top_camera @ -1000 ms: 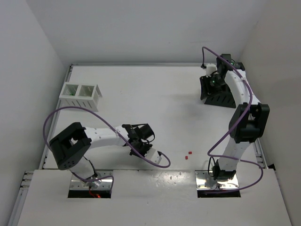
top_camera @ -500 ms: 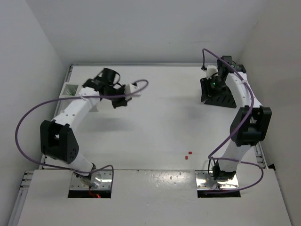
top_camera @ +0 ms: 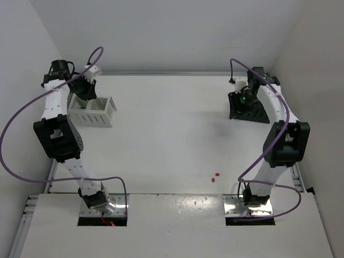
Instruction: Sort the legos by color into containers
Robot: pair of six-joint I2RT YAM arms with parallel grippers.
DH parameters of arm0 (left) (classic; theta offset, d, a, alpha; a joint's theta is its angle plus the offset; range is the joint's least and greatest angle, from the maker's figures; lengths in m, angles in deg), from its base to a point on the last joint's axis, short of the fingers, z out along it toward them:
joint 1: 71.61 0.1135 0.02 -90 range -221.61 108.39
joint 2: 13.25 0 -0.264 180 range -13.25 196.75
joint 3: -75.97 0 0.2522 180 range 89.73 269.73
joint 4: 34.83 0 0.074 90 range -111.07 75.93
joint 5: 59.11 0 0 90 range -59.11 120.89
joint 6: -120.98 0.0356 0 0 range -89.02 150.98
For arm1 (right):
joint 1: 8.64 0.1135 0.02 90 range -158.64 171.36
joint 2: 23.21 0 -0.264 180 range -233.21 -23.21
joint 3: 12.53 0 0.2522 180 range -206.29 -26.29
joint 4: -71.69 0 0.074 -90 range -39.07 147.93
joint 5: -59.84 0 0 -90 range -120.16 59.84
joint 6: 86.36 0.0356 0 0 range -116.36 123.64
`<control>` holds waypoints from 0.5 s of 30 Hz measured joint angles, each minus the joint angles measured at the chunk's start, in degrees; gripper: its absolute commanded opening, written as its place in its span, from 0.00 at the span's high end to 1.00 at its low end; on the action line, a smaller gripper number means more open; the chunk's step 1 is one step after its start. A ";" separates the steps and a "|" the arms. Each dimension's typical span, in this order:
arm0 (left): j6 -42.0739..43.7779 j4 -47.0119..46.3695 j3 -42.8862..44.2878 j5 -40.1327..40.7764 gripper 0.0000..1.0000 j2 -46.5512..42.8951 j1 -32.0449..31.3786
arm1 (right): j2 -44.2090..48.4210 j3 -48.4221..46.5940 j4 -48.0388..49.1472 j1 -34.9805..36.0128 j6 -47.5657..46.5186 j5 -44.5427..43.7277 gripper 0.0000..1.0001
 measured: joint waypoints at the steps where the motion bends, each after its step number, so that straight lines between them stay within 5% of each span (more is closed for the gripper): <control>1: -0.39 -0.11 0.66 0.02 1.00 0.76 0.59 | 0.00 0.07 0.00 0.00 -0.17 0.11 0.56; 11: -1.90 0.72 1.16 0.13 0.96 3.91 1.46 | 1.16 5.60 -0.98 0.13 -6.38 3.02 0.53; 15: -1.81 0.87 1.09 0.37 0.66 3.91 1.33 | 2.73 10.62 -1.92 0.63 -9.73 3.04 0.52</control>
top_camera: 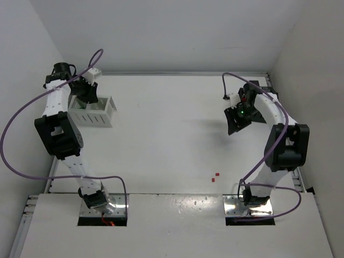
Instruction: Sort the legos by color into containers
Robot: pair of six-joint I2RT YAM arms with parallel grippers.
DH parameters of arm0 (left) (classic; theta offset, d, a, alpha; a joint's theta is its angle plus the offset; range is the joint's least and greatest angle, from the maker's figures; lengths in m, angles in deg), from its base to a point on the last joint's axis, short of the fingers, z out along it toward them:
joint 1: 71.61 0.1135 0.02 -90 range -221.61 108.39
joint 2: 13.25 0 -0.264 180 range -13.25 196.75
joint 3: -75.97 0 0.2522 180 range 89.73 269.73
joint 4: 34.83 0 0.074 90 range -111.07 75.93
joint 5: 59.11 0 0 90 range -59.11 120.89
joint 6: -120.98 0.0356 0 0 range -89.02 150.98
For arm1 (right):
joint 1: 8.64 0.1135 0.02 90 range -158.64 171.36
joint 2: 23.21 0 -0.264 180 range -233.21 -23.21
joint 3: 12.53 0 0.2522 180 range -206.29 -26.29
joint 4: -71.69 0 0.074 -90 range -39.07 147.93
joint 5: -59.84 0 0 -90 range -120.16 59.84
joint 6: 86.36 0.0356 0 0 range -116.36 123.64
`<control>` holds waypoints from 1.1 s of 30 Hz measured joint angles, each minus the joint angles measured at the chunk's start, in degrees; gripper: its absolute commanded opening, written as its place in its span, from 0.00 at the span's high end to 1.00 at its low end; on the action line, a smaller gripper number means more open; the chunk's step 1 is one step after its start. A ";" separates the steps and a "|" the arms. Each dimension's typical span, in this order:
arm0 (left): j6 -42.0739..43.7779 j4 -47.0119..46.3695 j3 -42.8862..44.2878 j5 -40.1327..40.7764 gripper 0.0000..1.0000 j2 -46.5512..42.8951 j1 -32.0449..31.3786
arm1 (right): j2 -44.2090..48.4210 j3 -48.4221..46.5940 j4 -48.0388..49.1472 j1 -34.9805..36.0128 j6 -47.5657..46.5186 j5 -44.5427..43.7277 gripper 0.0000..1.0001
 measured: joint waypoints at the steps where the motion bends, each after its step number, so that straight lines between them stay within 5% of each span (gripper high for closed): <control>1: 0.24 0.04 -0.09 0.07 0.52 0.00 0.00 | 0.70 1.38 -0.07 0.22 -0.63 -0.02 0.52; 5: 0.22 -0.13 -0.83 -0.11 0.43 0.00 -0.15 | 4.20 6.12 -0.33 1.42 -2.78 -0.02 0.51; 13: 0.00 -1.07 -3.76 -3.54 0.43 -1.75 -0.57 | 10.84 18.93 2.51 8.81 -4.22 -2.47 0.51; 25: -0.07 -4.81 -28.20 -10.21 0.43 -32.87 -12.44 | 11.21 26.32 7.10 20.79 -5.07 -7.52 0.51; 33: -0.52 -5.57 -32.26 -10.21 0.43 -36.63 -12.76 | 8.00 27.32 8.28 26.56 -6.60 -7.54 0.50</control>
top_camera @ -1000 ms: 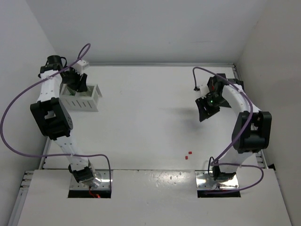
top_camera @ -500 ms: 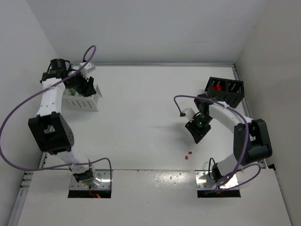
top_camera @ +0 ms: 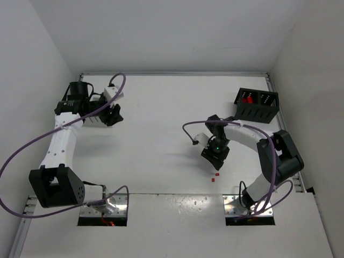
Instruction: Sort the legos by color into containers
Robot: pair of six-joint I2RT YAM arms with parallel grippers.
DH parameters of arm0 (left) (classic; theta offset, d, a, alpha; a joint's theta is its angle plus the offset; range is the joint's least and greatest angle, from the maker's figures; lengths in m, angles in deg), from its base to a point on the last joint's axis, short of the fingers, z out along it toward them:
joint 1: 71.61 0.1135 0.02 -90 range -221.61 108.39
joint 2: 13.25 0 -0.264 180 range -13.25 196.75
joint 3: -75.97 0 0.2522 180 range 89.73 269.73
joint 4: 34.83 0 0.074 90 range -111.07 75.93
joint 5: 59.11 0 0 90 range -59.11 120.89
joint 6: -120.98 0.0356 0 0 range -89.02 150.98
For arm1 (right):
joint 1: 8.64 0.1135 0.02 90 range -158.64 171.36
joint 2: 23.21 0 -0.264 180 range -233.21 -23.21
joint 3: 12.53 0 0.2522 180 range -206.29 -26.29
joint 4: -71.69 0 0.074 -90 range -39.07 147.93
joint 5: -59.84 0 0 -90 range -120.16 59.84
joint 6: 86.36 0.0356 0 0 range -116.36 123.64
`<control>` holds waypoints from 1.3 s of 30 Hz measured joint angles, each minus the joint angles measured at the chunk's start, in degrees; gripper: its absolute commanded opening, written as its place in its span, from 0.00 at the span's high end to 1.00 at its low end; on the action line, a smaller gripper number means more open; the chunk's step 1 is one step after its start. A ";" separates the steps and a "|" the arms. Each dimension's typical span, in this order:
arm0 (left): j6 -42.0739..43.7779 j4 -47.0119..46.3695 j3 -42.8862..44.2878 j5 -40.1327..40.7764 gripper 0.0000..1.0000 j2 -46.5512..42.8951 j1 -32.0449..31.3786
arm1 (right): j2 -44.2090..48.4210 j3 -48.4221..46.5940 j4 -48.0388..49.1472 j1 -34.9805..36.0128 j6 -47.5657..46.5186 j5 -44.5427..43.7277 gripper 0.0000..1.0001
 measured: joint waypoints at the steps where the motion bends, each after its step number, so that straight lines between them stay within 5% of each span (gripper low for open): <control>1: -0.09 -0.02 -0.11 0.00 0.43 0.00 0.00 | -0.39 0.24 0.39 0.72 -0.15 -0.04 0.50; 19: -3.98 -2.89 -0.55 -0.15 0.44 0.00 -0.37 | -2.10 4.98 4.11 9.33 -1.05 -4.24 0.50; 39: -5.81 -6.05 -3.08 0.87 0.44 -2.16 -0.37 | -3.56 6.86 6.49 17.86 5.05 -15.67 0.79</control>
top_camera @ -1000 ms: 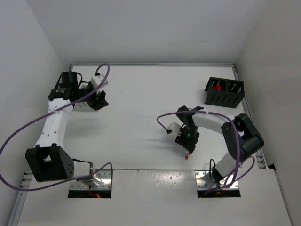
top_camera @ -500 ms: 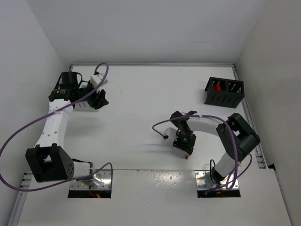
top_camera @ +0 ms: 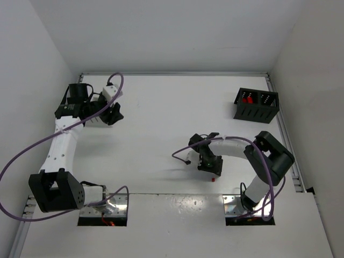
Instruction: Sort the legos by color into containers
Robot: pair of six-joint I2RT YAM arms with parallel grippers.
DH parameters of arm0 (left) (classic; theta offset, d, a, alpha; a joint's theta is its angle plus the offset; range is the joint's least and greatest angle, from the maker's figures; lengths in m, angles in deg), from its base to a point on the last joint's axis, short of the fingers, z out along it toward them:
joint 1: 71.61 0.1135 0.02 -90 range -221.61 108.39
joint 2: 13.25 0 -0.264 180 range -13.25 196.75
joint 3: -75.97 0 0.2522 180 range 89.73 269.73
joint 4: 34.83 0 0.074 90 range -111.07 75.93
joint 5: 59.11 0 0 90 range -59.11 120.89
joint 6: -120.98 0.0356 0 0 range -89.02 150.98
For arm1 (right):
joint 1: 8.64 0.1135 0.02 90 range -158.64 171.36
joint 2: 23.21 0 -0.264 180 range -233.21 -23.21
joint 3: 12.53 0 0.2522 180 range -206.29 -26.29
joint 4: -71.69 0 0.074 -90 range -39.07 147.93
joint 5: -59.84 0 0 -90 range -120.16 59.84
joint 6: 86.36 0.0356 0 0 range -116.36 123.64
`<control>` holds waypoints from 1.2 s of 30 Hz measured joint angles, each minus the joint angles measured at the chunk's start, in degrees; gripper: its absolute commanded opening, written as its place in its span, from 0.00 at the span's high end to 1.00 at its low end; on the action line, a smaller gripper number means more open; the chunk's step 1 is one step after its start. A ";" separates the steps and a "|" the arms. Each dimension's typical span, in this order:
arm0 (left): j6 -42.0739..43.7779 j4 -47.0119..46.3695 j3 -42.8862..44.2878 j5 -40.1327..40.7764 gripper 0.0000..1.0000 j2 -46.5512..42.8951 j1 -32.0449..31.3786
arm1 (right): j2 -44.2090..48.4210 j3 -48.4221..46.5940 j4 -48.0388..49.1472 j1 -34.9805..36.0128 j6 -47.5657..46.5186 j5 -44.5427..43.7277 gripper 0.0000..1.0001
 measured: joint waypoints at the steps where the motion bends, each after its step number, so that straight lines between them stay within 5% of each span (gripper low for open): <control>1: 0.00 -0.07 0.00 0.07 0.44 -0.15 0.00 | 0.00 0.07 -0.02 0.26 0.11 -0.11 0.80; 8: -0.83 -0.46 -0.46 0.24 0.27 -1.11 0.00 | -0.09 0.17 -0.07 1.09 1.25 -0.92 0.90; 11: -1.73 -0.39 -0.46 0.24 0.01 -1.11 0.00 | -0.15 0.11 -0.07 1.18 1.55 -1.09 0.95; 19: -9.44 -3.37 -3.48 1.79 0.00 -4.26 -0.02 | -1.33 -3.28 -0.17 -0.24 2.80 -0.24 1.00; 25: -13.53 -5.73 -3.72 3.43 0.00 -6.71 0.00 | -1.53 -15.65 1.25 -4.87 3.13 1.66 1.00; 36: -18.47 -6.36 -2.95 5.62 0.00 -4.98 -2.64 | -12.04 -48.48 -3.67 -31.41 0.68 3.96 1.00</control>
